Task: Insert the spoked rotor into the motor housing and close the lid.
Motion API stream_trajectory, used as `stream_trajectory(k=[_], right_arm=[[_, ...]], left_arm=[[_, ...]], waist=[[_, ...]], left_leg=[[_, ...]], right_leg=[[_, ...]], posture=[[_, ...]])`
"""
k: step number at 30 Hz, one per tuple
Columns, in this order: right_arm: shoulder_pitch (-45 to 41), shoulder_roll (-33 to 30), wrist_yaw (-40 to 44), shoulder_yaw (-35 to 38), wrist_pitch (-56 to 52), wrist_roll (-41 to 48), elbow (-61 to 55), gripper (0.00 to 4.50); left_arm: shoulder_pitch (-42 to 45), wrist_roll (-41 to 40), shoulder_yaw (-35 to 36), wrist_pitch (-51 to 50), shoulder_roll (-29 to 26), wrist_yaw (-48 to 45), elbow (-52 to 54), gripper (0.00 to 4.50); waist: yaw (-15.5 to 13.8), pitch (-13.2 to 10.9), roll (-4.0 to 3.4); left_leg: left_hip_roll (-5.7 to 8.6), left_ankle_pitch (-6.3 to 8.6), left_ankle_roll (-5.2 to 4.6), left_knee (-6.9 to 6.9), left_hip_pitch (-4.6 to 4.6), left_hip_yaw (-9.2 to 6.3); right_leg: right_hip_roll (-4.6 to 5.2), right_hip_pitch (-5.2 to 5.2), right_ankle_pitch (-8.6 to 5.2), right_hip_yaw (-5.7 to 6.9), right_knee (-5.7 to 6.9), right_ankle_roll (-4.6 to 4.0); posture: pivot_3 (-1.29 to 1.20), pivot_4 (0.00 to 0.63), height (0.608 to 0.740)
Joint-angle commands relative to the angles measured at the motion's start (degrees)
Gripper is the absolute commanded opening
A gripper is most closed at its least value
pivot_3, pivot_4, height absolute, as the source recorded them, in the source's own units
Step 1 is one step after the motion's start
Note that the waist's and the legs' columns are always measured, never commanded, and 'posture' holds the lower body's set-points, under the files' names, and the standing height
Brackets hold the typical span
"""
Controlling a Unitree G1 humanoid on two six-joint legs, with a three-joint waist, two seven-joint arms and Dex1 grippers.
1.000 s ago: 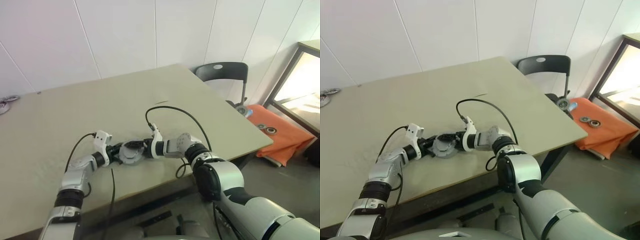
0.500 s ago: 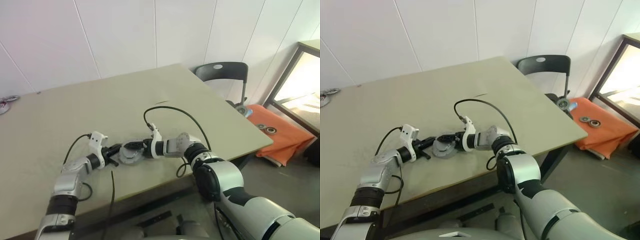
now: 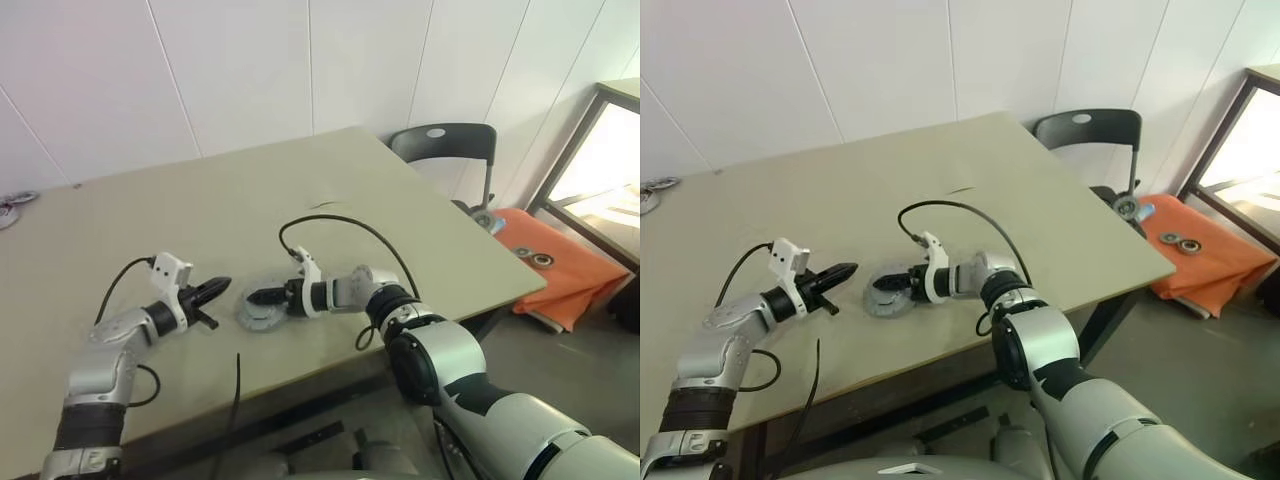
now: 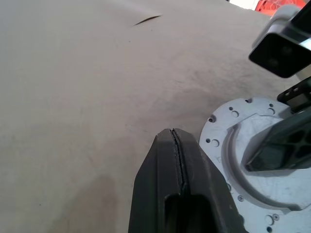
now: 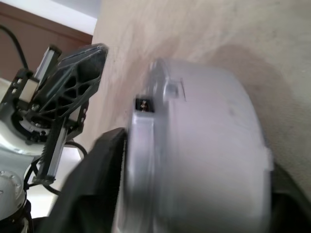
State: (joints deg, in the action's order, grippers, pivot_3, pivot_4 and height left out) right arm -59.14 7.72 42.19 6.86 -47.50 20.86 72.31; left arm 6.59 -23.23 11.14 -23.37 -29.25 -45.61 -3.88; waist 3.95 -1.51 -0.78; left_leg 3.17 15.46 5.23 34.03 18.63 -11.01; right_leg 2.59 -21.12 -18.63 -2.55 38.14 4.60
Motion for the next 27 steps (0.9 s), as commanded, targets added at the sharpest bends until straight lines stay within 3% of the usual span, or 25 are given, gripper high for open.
stream_trajectory(k=[1, 7, 11, 15, 18, 21, 27], right_arm=[[2.61, 6.39, -2.87, -2.75, 0.02, -4.6, 2.66, 2.33], [1.0, 6.05, -2.71, 1.49, -3.82, -1.04, 2.87, 2.32], [-2.41, 4.27, -3.16, 7.07, -12.62, 3.35, 3.08, 2.32], [-6.05, 1.91, 2.51, 8.39, -20.89, 5.23, 0.46, 2.32], [-7.03, 0.18, 7.16, 6.97, -25.79, 5.48, -2.49, 2.32], [-6.66, -1.24, 11.66, 4.71, -29.64, 5.66, -5.84, 2.32], [-6.15, -2.71, 8.35, 9.78, -28.51, 7.37, -5.18, 2.32]], left_arm=[[-0.43, -1.24, 1.66, -0.27, -0.91, 0.59, 2.94, 0.0], [-1.44, -1.54, 1.69, -0.45, -0.94, 1.16, 3.56, 0.0], [-2.46, -2.53, 1.2, -1.76, -0.64, 1.26, 5.62, 0.0], [-4.99, -3.86, 0.61, -4.12, -0.91, 0.49, 9.69, 0.0], [-6.13, -3.87, 0.72, -4.6, -0.92, 0.77, 10.67, 0.0], [-6.43, -4.36, 0.88, -5.01, -0.48, 1.22, 10.89, 0.0], [-8.5, -8.94, 2.72, -7.7, -0.33, 1.14, 15.7, 0.0]], waist=[[0.0, -0.03, -0.05], [0.04, -0.06, -0.09], [0.29, -0.05, -0.04], [0.54, -0.04, 0.09], [0.53, -0.07, 0.14], [0.15, -0.07, 0.25], [0.16, -0.08, 0.27]], left_leg=[[0.0, 0.0, -0.01, -0.02, 0.0, 0.0], [-0.01, 0.0, 0.0, -0.06, 0.23, 0.0], [-0.02, 0.0, 0.0, -0.03, 0.71, -0.01], [-0.02, -0.01, 0.02, -0.09, 1.09, 0.04], [-0.04, -0.14, 0.26, 0.05, 1.89, 0.02], [-0.01, -0.14, 0.25, 0.08, 1.91, 0.02], [0.04, 0.01, -0.01, 0.15, 1.82, 0.01]], right_leg=[[0.0, -0.01, 0.04, 0.0, -0.01, -0.06], [-0.01, -0.18, 0.09, 0.0, -0.01, -0.16], [-0.03, -0.47, 0.11, -0.01, 0.0, -0.17], [-0.06, -1.04, 0.12, -0.27, 0.04, -0.19], [0.0, -1.76, 0.14, -0.27, 0.1, -0.21], [0.03, -1.75, 0.14, -0.26, 0.09, -0.21], [0.03, -1.64, 0.15, -0.23, 0.11, -0.19]], posture=[[0.0, 0.0, 0.74], [0.0, 0.0, 0.74], [0.0, 0.0, 0.74], [0.0, 0.0, 0.74], [0.0, 0.0, 0.74], [0.0, 0.0, 0.74], [0.0, 0.0, 0.74]])
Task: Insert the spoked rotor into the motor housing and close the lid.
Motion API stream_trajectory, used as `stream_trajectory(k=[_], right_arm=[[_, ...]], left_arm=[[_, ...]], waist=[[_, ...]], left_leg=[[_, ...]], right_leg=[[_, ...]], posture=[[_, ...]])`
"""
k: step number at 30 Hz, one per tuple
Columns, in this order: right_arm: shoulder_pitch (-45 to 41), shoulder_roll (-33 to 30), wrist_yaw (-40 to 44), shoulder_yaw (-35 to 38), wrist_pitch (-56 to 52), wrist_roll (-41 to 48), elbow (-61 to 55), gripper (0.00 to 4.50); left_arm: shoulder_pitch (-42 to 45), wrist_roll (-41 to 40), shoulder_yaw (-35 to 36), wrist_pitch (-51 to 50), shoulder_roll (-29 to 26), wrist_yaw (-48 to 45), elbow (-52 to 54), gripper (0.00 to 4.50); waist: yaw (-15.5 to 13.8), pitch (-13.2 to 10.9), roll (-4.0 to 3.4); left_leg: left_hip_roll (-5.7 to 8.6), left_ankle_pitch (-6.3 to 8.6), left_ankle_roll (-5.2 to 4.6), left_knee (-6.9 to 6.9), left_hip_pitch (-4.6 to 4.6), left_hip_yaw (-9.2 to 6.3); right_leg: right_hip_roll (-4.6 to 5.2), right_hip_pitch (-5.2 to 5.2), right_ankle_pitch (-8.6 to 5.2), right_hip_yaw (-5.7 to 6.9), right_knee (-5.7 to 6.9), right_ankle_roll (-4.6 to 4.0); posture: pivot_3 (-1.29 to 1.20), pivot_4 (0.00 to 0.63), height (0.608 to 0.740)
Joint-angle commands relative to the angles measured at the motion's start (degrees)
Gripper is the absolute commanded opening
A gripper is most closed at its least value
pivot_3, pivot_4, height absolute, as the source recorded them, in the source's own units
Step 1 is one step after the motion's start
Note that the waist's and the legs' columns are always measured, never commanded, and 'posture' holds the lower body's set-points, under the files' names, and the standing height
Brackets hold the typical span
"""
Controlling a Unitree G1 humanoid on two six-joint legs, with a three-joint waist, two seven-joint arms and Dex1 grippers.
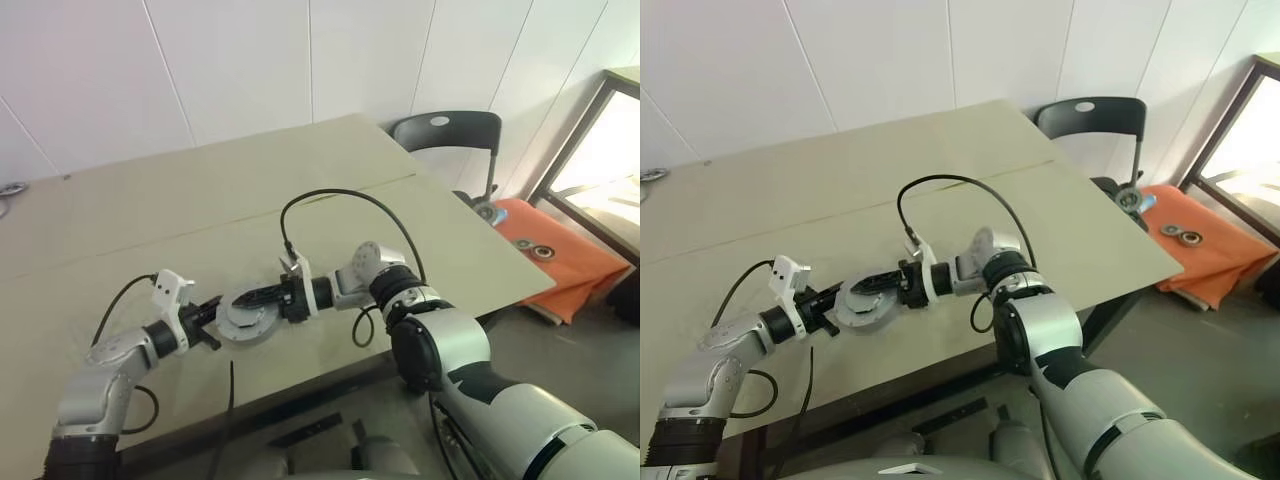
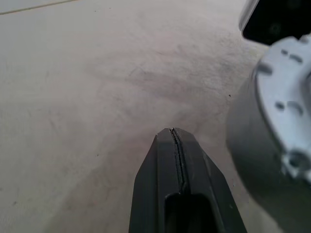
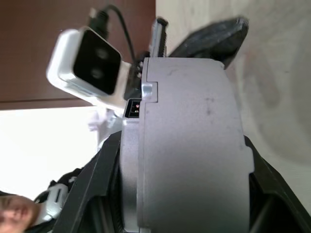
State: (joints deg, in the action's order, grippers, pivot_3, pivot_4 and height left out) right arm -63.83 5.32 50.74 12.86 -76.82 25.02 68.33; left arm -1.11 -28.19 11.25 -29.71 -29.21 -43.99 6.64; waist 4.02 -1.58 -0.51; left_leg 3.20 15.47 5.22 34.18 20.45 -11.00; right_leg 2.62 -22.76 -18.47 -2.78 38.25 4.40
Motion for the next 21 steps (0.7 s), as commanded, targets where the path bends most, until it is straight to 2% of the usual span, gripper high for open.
stream_trajectory(k=[1, 8, 12, 15, 21], right_arm=[[-1.6, -0.4, -0.27, 4.51, 0.77, 3.61, -1.09, 2.32], [-3.66, -0.94, 3.33, 6.35, -2.68, 6.19, -2.33, 2.32], [-4.41, -1.19, 3.6, 6.08, -0.69, 5.66, -1.1, 2.32], [-5.47, -0.54, 3.22, 6.31, 0.66, 5.54, -0.24, 2.32], [-6.6, -0.12, 3.94, 5.49, 1.28, 5.05, 0.38, 2.32]], left_arm=[[-1.66, -5.79, 3.52, -2.55, -0.61, -0.69, 6.84, 0.0], [-6.47, -19.11, 10.9, -12.46, -2.89, 0.42, 15.33, 0.0], [-9.0, -28.79, 20.17, -17.61, -6.33, 1.57, 17.88, 0.0], [-11.21, -28.8, 21.79, -16.98, -7.95, 1.24, 18.75, 0.0], [-10.45, -29.39, 20.78, -15.95, -7.61, 3.35, 20.94, 0.0]], waist=[[0.16, -0.01, 0.02], [0.16, -0.01, 0.04], [0.18, -0.02, 0.22], [0.14, -0.04, 0.18], [0.1, -0.01, 0.24]], left_leg=[[-0.01, 0.0, 0.0, 0.0, 0.0, 0.0], [-0.04, 0.0, 0.0, 0.0, 0.02, 0.03], [-0.03, 0.01, -0.02, 0.06, -0.05, 0.03], [-0.03, 0.01, -0.02, 0.06, -0.07, 0.05], [-0.02, 0.0, -0.01, 0.06, -0.06, 0.05]], right_leg=[[-0.01, -0.02, 0.0, -0.01, 0.0, 0.0], [-0.03, -0.03, 0.0, -0.02, 0.01, 0.0], [-0.05, 0.01, 0.0, -0.01, 0.1, -0.01], [-0.04, 0.04, 0.0, -0.01, 0.1, -0.01], [-0.04, 0.03, 0.01, -0.01, 0.1, -0.02]], posture=[[0.0, 0.0, 0.74], [0.0, 0.0, 0.74], [0.0, 0.0, 0.74], [0.0, 0.0, 0.74], [0.0, 0.0, 0.74]])
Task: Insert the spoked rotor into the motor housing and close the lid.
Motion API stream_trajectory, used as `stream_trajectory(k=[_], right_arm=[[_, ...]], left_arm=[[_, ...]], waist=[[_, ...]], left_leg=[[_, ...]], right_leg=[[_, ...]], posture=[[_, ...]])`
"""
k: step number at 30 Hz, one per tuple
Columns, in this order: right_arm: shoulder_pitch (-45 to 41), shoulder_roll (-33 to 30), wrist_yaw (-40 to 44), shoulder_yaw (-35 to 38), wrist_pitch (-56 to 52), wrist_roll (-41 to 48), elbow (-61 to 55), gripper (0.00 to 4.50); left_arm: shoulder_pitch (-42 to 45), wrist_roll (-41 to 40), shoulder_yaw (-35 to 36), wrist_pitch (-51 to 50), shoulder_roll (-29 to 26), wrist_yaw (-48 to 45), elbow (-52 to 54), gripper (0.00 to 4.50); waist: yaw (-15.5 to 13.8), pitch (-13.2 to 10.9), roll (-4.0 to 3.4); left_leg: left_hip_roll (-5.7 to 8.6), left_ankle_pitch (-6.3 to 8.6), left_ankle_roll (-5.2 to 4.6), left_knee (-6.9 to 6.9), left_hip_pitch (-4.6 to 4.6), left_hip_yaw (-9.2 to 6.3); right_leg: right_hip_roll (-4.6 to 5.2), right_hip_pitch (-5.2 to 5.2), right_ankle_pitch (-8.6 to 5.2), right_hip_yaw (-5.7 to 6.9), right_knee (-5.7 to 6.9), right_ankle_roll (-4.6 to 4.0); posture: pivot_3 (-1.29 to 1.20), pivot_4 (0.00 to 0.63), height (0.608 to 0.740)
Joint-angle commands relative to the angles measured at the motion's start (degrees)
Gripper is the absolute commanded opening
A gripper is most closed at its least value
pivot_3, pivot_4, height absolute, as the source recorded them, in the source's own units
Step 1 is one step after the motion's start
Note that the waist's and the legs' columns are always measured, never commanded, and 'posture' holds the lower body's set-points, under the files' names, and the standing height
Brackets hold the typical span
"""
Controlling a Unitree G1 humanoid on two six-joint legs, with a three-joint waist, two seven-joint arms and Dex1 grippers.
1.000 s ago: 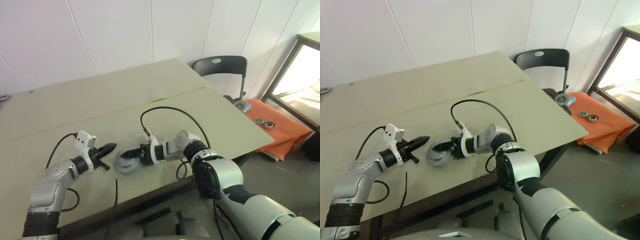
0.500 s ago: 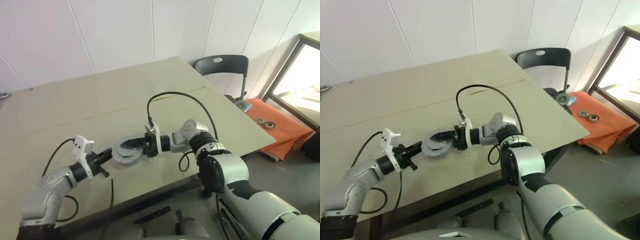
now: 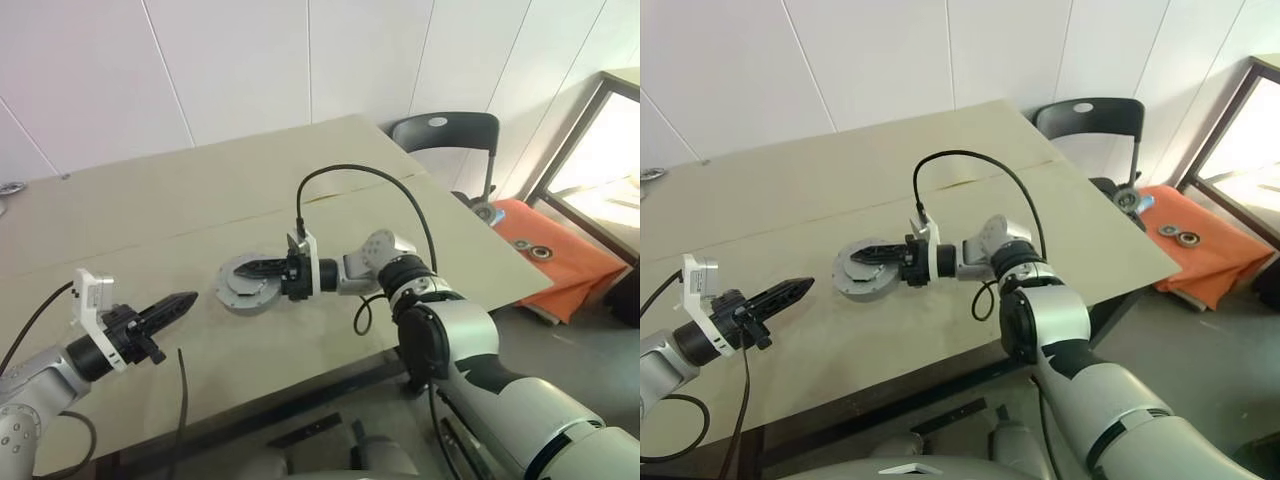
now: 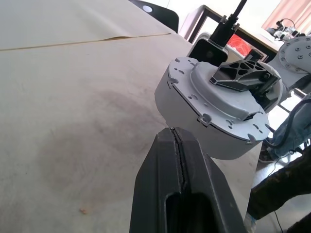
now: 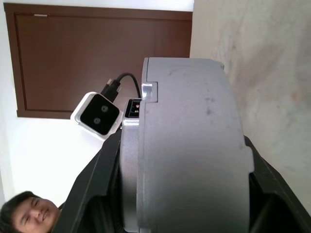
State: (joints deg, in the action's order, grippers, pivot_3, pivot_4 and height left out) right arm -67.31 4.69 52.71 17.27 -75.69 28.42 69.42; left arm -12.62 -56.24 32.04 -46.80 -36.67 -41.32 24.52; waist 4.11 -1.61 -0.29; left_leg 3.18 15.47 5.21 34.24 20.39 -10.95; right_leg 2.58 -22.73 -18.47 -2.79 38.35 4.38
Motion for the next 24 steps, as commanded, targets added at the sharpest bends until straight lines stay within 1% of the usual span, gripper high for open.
stream_trajectory(k=[1, 7, 10, 14, 15, 16, 17, 21, 22, 24], right_arm=[[-3.24, 0.51, 1.98, 0.92, 0.22, 1.49, -0.64, 2.32], [-3.13, 0.64, 1.16, 0.84, 0.95, 0.96, -0.08, 2.32], [-2.9, 0.79, 0.93, 0.59, 1.47, 0.53, 0.07, 2.32], [-2.75, 0.74, 0.0, 0.83, 2.39, -0.04, 0.43, 2.32], [-2.75, 0.72, -0.4, 0.91, 2.63, -0.21, 0.55, 2.32], [-2.74, 0.65, -0.55, 0.9, 2.79, -0.36, 0.65, 2.32], [-2.75, 0.62, -0.59, 0.9, 2.87, -0.4, 0.73, 2.32], [-2.91, 0.54, 0.41, 0.23, 2.46, -0.56, 0.65, 2.32], [-3.0, 0.59, 0.59, 0.06, 2.27, -0.67, 0.67, 2.32], [-3.2, 0.83, 0.27, 0.15, 2.43, -0.86, 0.84, 2.32]], left_arm=[[0.68, -0.86, -0.56, 1.46, -0.18, 0.48, 3.47, 0.0], [0.31, 1.99, -2.68, 3.53, -1.48, -0.89, 3.12, 0.0], [1.1, 5.12, -3.65, 5.01, -2.66, -0.37, 2.42, 0.0], [1.49, 4.92, -3.22, 5.76, -3.35, -2.15, 1.56, 0.0], [1.38, 4.67, -2.88, 5.83, -3.61, -2.82, 1.62, 0.41], [1.06, 4.62, -2.67, 5.87, -4.06, -3.59, 1.76, 0.56], [0.61, 4.89, -2.61, 5.96, -4.6, -4.17, 1.89, 0.88], [-2.58, 10.02, -3.65, 9.23, -7.54, -7.47, 2.59, 2.25], [-3.44, 10.84, -3.38, 10.8, -7.68, -8.85, 2.66, 2.52], [-4.81, 12.02, -2.28, 14.52, -7.19, -11.26, 2.44, 2.52]], waist=[[0.01, 0.01, 0.01], [0.04, 0.01, 0.01], [0.02, 0.01, 0.01], [0.06, 0.01, 0.02], [0.06, 0.01, 0.02], [0.06, 0.02, 0.02], [0.09, 0.02, 0.02], [0.26, 0.02, 0.02], [0.26, 0.01, 0.01], [0.21, 0.01, 0.02]], left_leg=[[-0.01, 0.0, 0.0, 0.0, 0.0, 0.0], [0.0, -0.01, 0.01, 0.0, 0.0, 0.03], [0.01, 0.0, 0.01, 0.0, 0.0, 0.03], [0.01, -0.01, 0.01, 0.01, 0.0, 0.04], [0.01, -0.01, 0.01, 0.01, 0.0, 0.05], [0.01, -0.01, 0.01, 0.01, 0.0, 0.05], [0.01, -0.01, 0.01, 0.01, 0.0, 0.05], [0.01, -0.01, 0.02, 0.01, 0.0, 0.06], [0.01, -0.01, 0.02, 0.01, -0.01, 0.06], [0.01, -0.01, 0.01, 0.01, -0.01, 0.1]], right_leg=[[0.0, 0.0, 0.0, -0.01, 0.0, 0.0], [-0.01, -0.01, 0.01, -0.02, 0.0, -0.01], [-0.01, -0.01, 0.01, -0.02, 0.01, -0.02], [-0.01, -0.02, 0.01, -0.02, 0.02, -0.02], [-0.01, -0.02, 0.01, -0.02, 0.02, -0.02], [-0.01, -0.02, 0.01, -0.02, 0.02, -0.02], [-0.01, -0.02, 0.01, -0.02, 0.02, -0.02], [-0.01, -0.03, 0.01, -0.03, 0.05, -0.03], [-0.01, -0.03, 0.01, -0.03, 0.05, -0.03], [0.0, -0.03, 0.01, -0.05, 0.05, -0.03]], posture=[[0.0, 0.0, 0.74], [0.0, 0.0, 0.74], [0.0, 0.0, 0.74], [0.0, 0.0, 0.74], [0.0, 0.0, 0.74], [0.0, 0.0, 0.74], [0.0, 0.0, 0.74], [0.0, 0.0, 0.74], [0.0, 0.0, 0.74], [0.0, 0.0, 0.74]])
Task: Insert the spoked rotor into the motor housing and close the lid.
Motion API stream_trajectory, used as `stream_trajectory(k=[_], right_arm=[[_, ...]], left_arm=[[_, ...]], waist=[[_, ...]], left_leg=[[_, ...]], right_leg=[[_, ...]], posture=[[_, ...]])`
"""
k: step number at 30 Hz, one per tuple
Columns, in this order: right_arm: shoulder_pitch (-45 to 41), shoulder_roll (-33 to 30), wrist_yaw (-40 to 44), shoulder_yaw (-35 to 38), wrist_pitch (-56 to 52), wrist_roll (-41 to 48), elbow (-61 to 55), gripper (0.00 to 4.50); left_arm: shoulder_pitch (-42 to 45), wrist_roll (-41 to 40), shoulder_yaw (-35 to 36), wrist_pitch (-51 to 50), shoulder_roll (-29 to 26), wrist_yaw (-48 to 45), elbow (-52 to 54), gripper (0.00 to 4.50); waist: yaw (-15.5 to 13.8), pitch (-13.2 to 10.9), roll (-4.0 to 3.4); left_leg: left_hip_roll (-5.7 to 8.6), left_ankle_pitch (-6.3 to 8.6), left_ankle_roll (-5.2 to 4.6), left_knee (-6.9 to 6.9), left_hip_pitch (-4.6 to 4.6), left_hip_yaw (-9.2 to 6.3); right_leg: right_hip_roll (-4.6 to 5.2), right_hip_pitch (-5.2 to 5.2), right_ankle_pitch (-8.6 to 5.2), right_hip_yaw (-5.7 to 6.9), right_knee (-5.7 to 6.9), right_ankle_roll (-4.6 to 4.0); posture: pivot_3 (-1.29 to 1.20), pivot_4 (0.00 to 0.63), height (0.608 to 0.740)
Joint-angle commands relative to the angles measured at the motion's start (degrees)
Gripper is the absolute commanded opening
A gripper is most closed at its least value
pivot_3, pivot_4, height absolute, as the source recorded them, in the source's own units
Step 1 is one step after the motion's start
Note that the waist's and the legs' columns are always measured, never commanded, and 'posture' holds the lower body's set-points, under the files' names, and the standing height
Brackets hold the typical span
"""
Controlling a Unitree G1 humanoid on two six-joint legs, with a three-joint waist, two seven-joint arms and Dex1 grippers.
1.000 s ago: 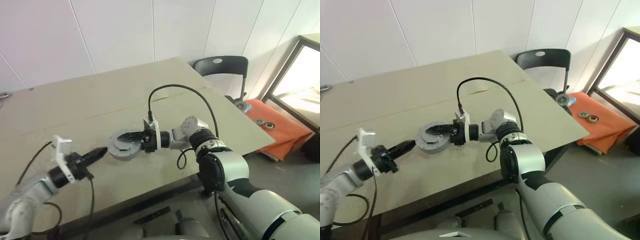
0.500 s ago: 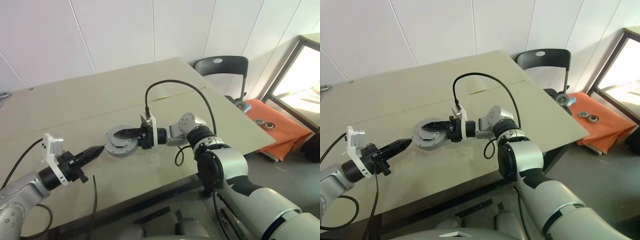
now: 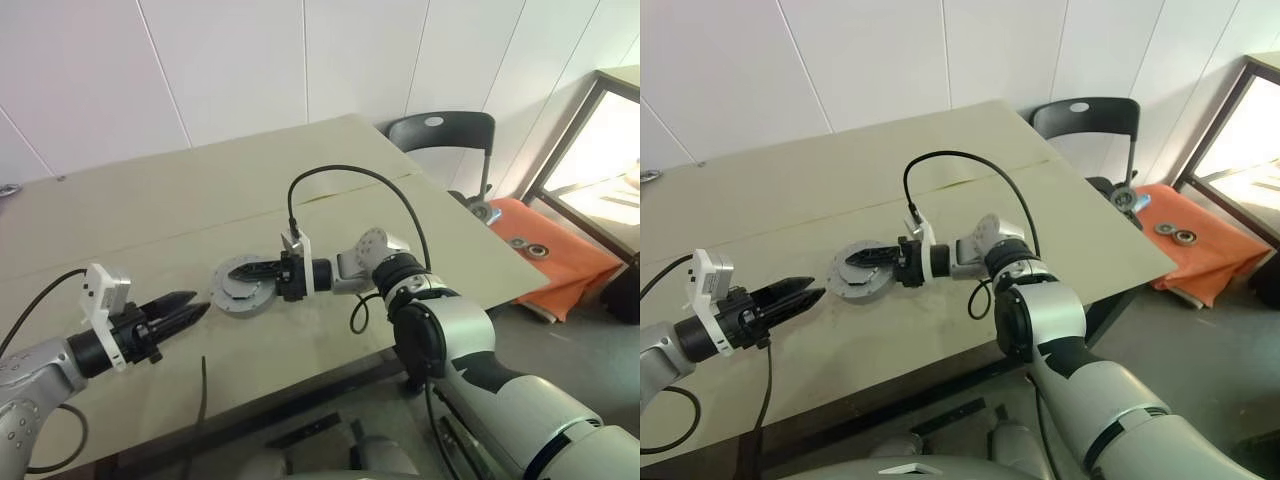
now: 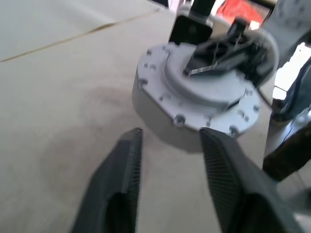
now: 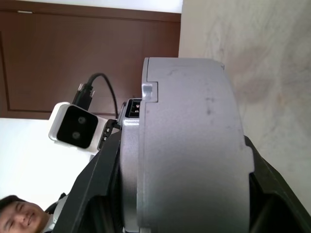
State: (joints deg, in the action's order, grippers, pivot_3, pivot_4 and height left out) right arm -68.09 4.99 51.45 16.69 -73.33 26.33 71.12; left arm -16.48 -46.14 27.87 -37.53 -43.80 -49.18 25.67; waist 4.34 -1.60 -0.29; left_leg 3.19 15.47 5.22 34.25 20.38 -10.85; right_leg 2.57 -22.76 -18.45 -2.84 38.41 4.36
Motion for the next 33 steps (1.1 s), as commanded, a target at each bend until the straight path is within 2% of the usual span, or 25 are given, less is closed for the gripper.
stream_trajectory(k=[1, 5, 8, 9, 10, 12, 15, 20, 24, 27, 31, 33], right_arm=[[-2.47, 0.61, 1.43, 0.8, 0.18, 1.11, -0.8, 2.32], [-2.73, 0.76, 1.11, 1.15, 0.69, 0.96, -0.55, 2.32], [-2.96, 0.82, 1.22, 1.0, 0.87, 0.83, -0.56, 2.32], [-3.03, 0.78, 1.21, 0.97, 0.99, 0.78, -0.56, 2.32], [-3.12, 0.68, 1.02, 1.04, 1.19, 0.74, -0.51, 2.32], [-3.26, 0.53, 0.61, 1.25, 1.54, 0.65, -0.36, 2.32], [-3.23, 0.51, 0.41, 1.27, 2.05, 0.41, -0.21, 2.32], [-2.69, 0.94, -0.37, 1.45, 2.98, 0.21, 0.04, 2.32], [-2.36, 1.13, -0.57, 1.57, 3.61, 0.11, 0.25, 2.32], [-2.06, 1.33, -0.64, 1.45, 4.06, 0.0, 0.32, 2.32], [-1.97, 1.48, -1.01, 1.42, 4.58, -0.19, 0.5, 2.32], [-1.9, 1.47, -1.05, 1.25, 4.71, -0.44, 0.53, 2.32]], left_arm=[[-1.44, 2.45, 2.18, 6.57, 0.15, -4.05, 1.13, 2.52], [-2.97, 6.78, 1.8, 13.19, 1.44, -5.66, -1.0, 2.52], [-1.37, 9.43, -0.98, 18.17, 5.89, -4.06, -3.25, 2.52], [-0.65, 12.76, -2.48, 21.34, 7.03, -3.05, -5.07, 2.52], [0.77, 20.57, -4.7, 29.94, 7.61, -1.22, -8.32, 2.52], [2.35, 27.81, -7.24, 39.77, 8.26, -0.92, -11.45, 2.52], [1.05, 34.11, -9.97, 47.67, 6.18, -2.11, -12.76, 2.52], [0.19, 46.99, -12.96, 64.81, -0.57, -1.79, -15.71, 2.52], [1.74, 53.16, -12.91, 74.22, -2.75, 2.47, -16.87, 2.52], [4.61, 61.93, -11.98, 83.86, -3.02, 9.58, -20.5, 2.52], [6.52, 66.4, -12.91, 87.92, -1.24, 16.28, -22.14, 2.52], [5.77, 58.7, -12.3, 80.0, 2.55, 17.7, -21.42, 2.52]], waist=[[-0.07, 0.01, 0.01], [-0.16, 0.0, 0.0], [-0.2, 0.01, 0.0], [-0.21, 0.02, 0.02], [-0.24, 0.03, 0.05], [-0.35, 0.05, 0.07], [-0.19, 0.09, 0.15], [-0.19, 0.07, 0.11], [-0.31, 0.07, 0.11], [-0.31, 0.05, 0.07], [-0.26, 0.04, 0.06], [-0.22, 0.04, 0.04]], left_leg=[[0.0, 0.0, 0.0, 0.0, 0.0, 0.01], [-0.01, 0.01, -0.01, 0.01, -0.01, 0.04], [-0.01, 0.01, -0.01, 0.03, -0.02, 0.06], [-0.01, 0.01, -0.01, 0.04, -0.03, 0.06], [-0.01, 0.01, -0.01, 0.06, -0.02, 0.06], [0.02, 0.0, 0.0, 0.08, -0.05, 0.07], [0.01, -0.01, 0.01, 0.11, -0.03, 0.09], [0.0, 0.0, 0.0, 0.09, -0.02, 0.09], [0.0, 0.0, -0.01, 0.2, -0.01, 0.08], [0.01, 0.01, -0.02, 0.41, -0.02, 0.07], [0.03, 0.02, -0.03, 0.77, -0.05, 0.08], [0.06, 0.02, -0.04, 0.82, -0.08, 0.08]], right_leg=[[0.0, 0.0, 0.0, 0.0, 0.0, 0.0], [0.0, 0.0, 0.0, 0.0, 0.01, -0.01], [0.0, 0.02, 0.0, 0.01, 0.02, -0.01], [0.01, 0.03, 0.01, 0.01, 0.02, -0.01], [0.01, 0.03, 0.01, 0.01, 0.04, -0.01], [-0.01, 0.04, 0.02, 0.04, 0.08, -0.03], [-0.03, 0.03, 0.05, 0.03, 0.12, -0.08], [-0.03, -0.09, 0.05, -0.05, 0.21, -0.07], [0.01, -0.08, 0.05, -0.05, 0.34, -0.07], [0.0, -0.08, 0.05, -0.05, 0.59, -0.07], [-0.03, 0.01, 0.07, -0.03, 0.84, -0.04], [-0.05, 0.03, 0.11, -0.03, 0.9, 0.02]], posture=[[0.0, 0.0, 0.74], [0.0, 0.0, 0.74], [0.0, 0.0, 0.74], [0.0, 0.0, 0.74], [0.0, 0.0, 0.74], [0.0, 0.0, 0.74], [0.0, 0.0, 0.74], [0.0, 0.0, 0.74], [0.0, 0.0, 0.74], [0.0, 0.0, 0.74], [0.0, 0.0, 0.74], [0.0, 0.0, 0.74]])
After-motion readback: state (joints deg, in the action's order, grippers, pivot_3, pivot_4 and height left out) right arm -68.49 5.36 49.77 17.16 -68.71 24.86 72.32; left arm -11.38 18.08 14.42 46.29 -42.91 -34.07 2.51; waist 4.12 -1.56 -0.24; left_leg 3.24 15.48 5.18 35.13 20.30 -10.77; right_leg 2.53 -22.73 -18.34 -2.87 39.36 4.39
